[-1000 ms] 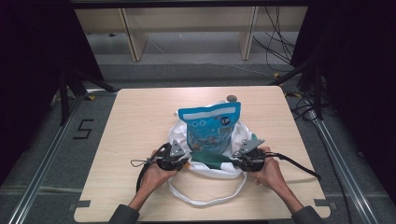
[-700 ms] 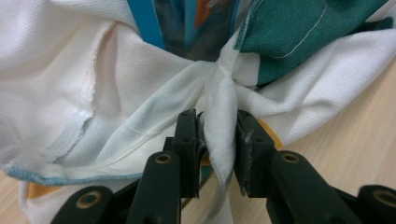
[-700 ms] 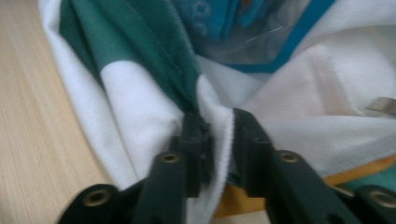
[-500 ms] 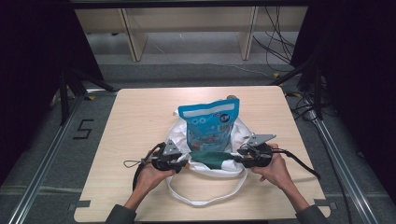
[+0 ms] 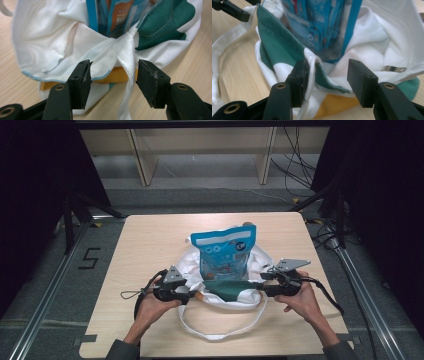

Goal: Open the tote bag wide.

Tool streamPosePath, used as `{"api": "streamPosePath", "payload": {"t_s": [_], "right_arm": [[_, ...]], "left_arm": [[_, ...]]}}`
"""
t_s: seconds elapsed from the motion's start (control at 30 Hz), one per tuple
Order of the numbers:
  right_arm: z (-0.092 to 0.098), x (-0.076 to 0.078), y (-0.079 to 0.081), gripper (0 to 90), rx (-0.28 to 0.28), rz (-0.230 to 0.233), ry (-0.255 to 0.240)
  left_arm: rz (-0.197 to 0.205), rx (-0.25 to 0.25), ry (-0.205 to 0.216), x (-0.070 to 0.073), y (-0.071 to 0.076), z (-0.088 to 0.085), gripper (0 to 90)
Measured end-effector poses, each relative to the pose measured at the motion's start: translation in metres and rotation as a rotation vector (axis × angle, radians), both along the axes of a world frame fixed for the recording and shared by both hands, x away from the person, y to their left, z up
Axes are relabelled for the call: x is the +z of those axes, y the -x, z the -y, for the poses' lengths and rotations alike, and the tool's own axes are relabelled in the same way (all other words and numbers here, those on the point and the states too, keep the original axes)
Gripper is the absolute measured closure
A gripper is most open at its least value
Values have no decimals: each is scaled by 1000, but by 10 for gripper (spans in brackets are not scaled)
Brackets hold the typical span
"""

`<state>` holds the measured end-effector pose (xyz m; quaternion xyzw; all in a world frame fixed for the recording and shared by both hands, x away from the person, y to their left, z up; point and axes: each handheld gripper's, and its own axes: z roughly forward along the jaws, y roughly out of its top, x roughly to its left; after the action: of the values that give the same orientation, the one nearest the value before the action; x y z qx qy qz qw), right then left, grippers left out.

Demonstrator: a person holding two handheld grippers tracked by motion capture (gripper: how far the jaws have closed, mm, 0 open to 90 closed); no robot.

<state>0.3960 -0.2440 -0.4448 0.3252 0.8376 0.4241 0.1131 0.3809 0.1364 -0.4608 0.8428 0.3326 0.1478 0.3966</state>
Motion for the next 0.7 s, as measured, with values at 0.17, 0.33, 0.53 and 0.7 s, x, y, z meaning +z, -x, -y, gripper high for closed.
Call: {"api": "streamPosePath", "payload": {"t_s": [0.17,0.33,0.53,0.7], "right_arm": [[8,5,-1,493,-23,36,-20],[14,11,1,482,-36,24,-39],[21,19,5,478,-64,39,-86],[30,25,6,474,-95,57,-99]], "left_arm": [[-8,3,24,5,3,-5,408],[0,1,26,9,6,-8,403],[5,0,11,11,10,-14,384],[-5,25,40,10,14,-18,372]]}}
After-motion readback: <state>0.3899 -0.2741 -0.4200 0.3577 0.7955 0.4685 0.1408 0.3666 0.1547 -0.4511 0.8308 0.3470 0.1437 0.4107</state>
